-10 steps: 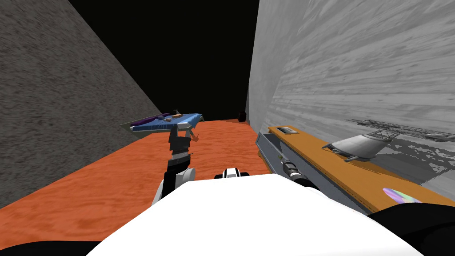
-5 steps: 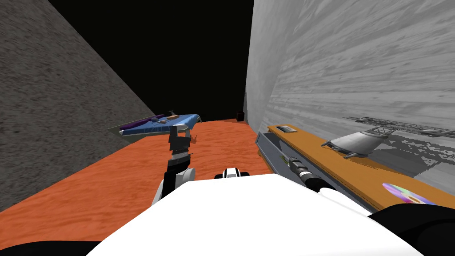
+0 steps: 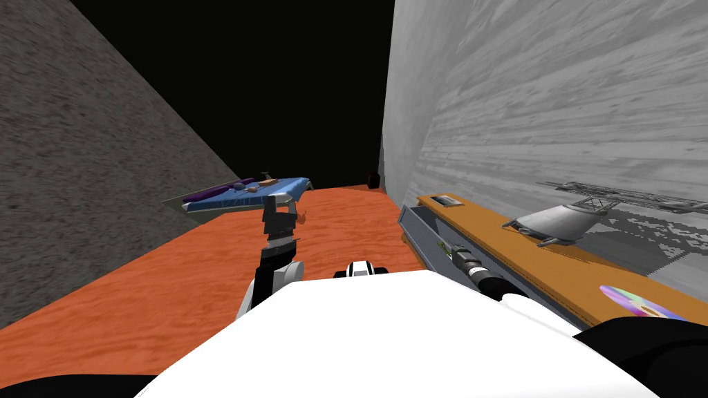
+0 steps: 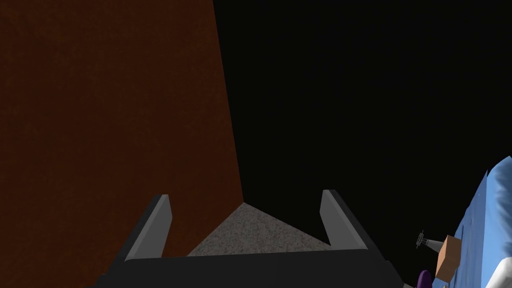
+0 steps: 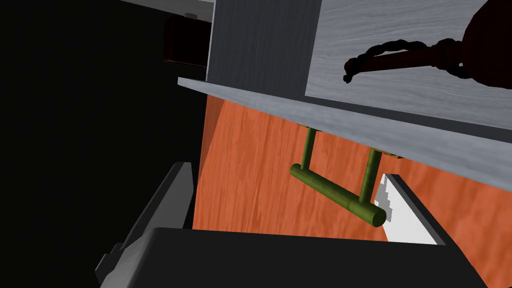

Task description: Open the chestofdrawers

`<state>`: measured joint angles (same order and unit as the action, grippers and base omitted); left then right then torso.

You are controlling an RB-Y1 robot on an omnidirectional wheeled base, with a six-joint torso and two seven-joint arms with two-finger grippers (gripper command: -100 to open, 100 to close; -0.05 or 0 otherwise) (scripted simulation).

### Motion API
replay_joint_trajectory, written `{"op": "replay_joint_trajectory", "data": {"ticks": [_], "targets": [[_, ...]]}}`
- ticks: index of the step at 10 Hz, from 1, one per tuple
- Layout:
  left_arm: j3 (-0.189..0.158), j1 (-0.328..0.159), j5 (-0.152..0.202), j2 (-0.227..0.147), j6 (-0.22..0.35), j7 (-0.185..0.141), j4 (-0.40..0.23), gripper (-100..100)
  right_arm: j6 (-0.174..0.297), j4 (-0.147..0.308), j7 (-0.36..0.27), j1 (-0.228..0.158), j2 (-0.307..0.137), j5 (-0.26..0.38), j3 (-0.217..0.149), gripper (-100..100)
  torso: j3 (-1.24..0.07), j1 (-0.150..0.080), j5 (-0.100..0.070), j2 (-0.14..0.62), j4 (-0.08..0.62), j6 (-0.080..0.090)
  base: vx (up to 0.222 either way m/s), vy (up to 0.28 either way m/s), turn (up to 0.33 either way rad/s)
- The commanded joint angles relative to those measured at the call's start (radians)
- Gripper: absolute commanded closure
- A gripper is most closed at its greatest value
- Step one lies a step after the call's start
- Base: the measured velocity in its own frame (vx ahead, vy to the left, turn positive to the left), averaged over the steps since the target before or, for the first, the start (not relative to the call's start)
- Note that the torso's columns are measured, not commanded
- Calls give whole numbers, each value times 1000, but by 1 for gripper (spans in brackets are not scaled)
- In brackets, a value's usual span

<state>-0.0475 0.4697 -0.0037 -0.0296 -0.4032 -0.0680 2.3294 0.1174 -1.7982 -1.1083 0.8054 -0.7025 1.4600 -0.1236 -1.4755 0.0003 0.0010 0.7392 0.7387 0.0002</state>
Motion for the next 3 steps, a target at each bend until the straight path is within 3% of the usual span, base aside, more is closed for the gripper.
{"op": "replay_joint_trajectory", "data": {"ticks": [1, 3], "targets": [[0, 0, 0, 0, 0, 0, 0, 0, 0, 0, 0, 0, 0, 0, 0, 0, 0, 0, 0, -1, 0, 0, 0, 0, 0], [0, 0, 0, 0, 0, 0, 0, 0, 0, 0, 0, 0, 0, 0, 1, 0, -1, 0, -1, -1, -1, 0, 0, 0, 0]]}}
